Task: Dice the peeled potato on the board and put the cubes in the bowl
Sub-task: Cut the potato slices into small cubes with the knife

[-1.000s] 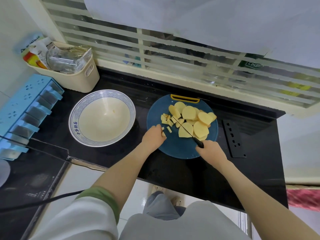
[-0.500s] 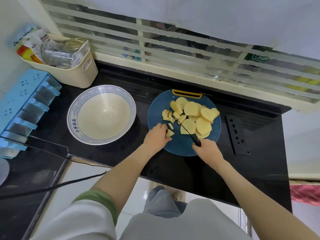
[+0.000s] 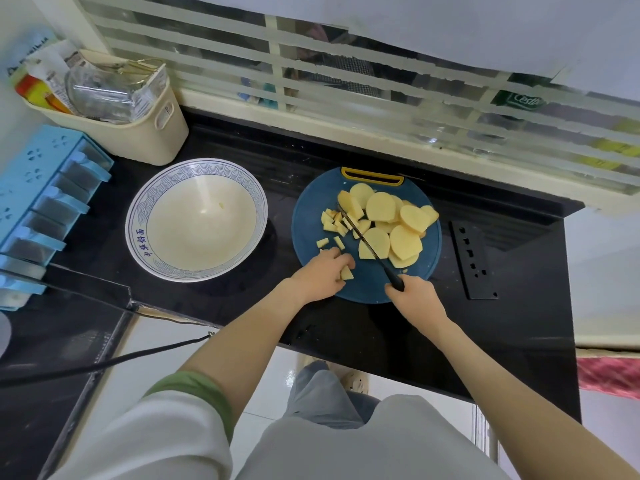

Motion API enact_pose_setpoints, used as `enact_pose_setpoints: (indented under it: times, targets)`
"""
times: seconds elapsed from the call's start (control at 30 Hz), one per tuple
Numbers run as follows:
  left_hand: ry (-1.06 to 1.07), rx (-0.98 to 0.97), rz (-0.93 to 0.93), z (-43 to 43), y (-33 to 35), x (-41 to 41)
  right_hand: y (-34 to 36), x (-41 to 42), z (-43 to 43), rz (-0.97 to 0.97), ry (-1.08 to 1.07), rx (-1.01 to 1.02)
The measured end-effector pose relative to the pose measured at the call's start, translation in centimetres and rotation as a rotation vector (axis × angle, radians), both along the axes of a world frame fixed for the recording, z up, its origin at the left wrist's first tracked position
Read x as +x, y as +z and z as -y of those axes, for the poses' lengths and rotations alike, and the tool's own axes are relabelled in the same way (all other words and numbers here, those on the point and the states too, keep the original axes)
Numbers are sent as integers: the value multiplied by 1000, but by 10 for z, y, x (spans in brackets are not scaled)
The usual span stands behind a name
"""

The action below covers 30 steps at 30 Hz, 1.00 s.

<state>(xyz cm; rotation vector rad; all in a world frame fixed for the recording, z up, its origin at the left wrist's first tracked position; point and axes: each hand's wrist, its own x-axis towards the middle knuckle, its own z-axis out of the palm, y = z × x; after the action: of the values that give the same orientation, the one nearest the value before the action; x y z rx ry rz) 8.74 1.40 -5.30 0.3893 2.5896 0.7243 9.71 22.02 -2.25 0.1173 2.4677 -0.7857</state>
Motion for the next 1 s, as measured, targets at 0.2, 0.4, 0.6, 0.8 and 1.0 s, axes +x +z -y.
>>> enact_pose_setpoints:
  times: [0.2,0.4,0.6,0.8,1.0]
  targets:
    - [87,-110,-93,5,5,5,-1,5,4,53,-63,-85]
    - [263,-388,-109,1,3,10,3,9,10,63,-57,-106]
    - [223,-492,-136,-16,6,10,3,13,11,54,-108,-121]
    - [288,-528,-73,-17,5,-4,2,12,10,69,-191,-142]
    - [382,-520,-88,-2,4,-20,2,6,12,58,-240,-178]
